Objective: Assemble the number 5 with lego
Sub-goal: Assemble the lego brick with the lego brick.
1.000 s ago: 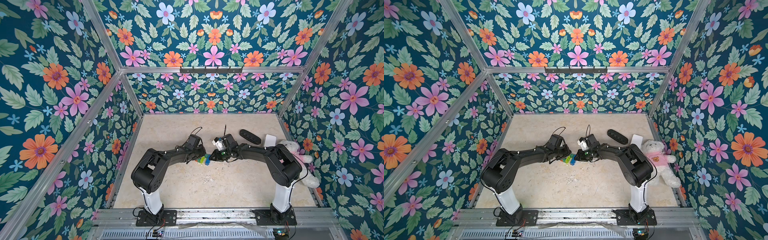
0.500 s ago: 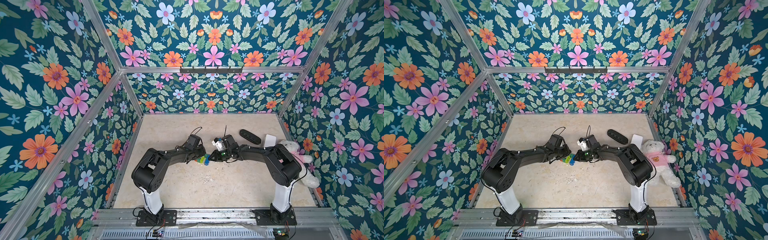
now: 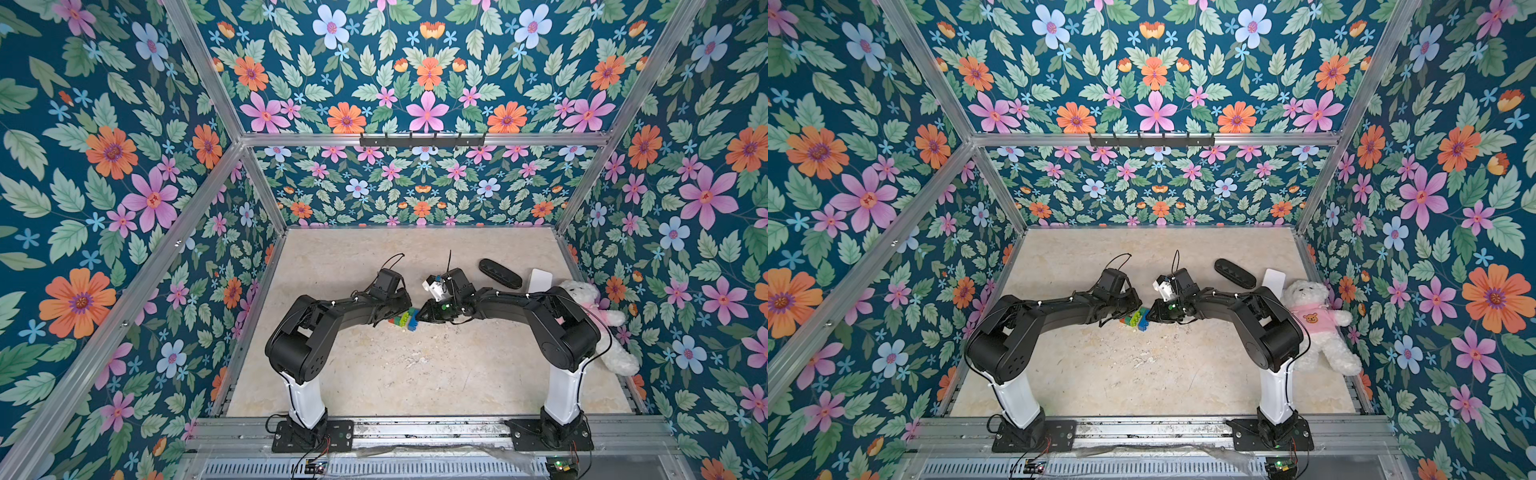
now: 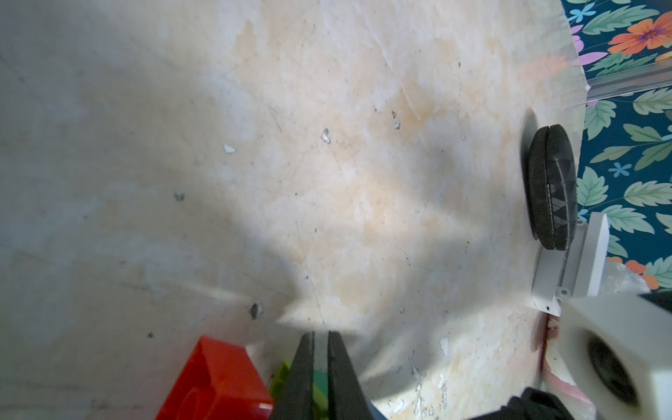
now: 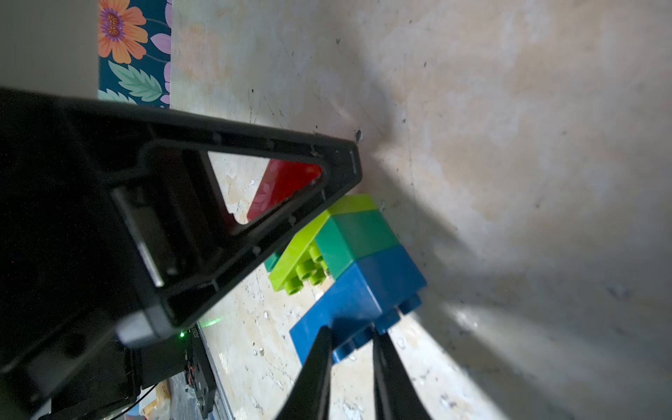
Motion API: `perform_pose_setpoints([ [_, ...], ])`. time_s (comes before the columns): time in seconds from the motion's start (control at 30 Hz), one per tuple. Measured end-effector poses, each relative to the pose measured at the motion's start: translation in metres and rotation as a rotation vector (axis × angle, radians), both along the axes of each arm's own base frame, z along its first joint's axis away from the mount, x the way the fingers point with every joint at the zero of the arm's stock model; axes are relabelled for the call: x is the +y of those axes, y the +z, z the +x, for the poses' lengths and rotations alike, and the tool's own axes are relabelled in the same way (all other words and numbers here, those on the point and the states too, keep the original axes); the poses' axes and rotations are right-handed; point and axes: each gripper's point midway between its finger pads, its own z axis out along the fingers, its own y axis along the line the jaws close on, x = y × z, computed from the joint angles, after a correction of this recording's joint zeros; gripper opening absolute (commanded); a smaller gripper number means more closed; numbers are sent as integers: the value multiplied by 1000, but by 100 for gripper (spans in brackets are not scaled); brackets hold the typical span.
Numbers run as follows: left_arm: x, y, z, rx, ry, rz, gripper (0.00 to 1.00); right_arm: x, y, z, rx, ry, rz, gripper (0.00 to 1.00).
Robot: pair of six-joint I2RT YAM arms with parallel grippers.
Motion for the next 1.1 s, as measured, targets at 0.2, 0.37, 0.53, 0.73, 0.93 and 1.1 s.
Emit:
perform_pose_setpoints([
  [0.2, 2, -1, -2, 14, -3, 4, 23, 0, 1, 0, -8, -2, -5, 30],
  [0.37, 6, 3, -3, 38, -6, 0, 29, -4, 3, 2, -23, -23, -35, 36],
  [0.53, 13, 13, 2, 28, -1, 1, 32, -15, -1, 3, -23, -56, -99, 39],
  [0.73, 22, 22, 8, 15, 13, 2, 38, -28, 2, -1, -25, -84, -147, 47],
  [0.93, 32, 46, 11, -37, 8, 0, 44, -33, 19, -10, -66, -112, -156, 49],
  [1.1, 43, 64, 4, -85, -5, 16, 42, -36, 20, -19, -81, -128, -170, 50],
])
